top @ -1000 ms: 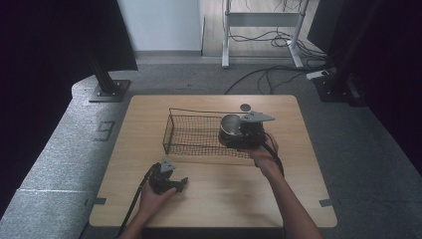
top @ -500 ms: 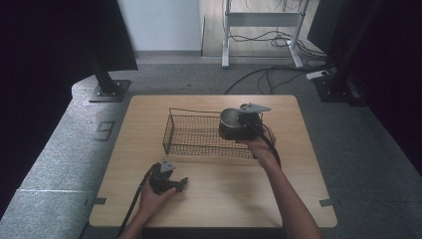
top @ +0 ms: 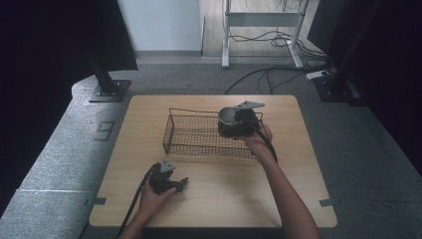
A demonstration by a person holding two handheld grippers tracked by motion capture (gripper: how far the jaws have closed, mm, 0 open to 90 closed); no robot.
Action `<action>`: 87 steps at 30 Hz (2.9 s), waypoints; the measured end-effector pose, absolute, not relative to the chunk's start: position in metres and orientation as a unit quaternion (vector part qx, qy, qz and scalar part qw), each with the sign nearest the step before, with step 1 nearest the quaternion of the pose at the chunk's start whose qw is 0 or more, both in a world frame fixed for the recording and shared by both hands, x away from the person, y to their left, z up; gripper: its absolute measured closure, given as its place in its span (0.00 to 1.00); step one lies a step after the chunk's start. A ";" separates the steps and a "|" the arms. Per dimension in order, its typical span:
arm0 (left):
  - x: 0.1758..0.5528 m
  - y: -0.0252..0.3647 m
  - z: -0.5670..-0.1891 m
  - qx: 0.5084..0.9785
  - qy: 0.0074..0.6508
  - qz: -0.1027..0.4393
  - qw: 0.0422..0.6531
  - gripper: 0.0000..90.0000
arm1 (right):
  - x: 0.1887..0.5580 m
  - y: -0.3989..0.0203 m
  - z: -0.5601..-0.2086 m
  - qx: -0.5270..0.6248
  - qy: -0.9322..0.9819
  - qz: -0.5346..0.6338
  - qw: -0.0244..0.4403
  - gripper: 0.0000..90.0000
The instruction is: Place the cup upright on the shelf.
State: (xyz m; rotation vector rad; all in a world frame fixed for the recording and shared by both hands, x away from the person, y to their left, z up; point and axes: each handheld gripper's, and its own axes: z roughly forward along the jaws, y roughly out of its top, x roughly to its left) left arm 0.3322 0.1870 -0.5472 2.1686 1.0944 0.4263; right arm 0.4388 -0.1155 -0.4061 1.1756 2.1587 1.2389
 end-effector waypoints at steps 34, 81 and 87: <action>0.332 0.187 -0.547 0.830 0.418 0.163 0.332 0.16 | 0.482 -0.115 -0.459 0.470 0.773 0.392 0.168 0.20; 0.332 0.187 -0.547 0.830 0.418 0.163 0.332 0.16 | 0.492 -0.104 -0.489 0.477 0.816 0.289 0.156 0.20; 0.332 0.187 -0.547 0.830 0.418 0.163 0.332 0.16 | 0.493 -0.107 -0.488 0.487 0.810 0.285 0.156 0.15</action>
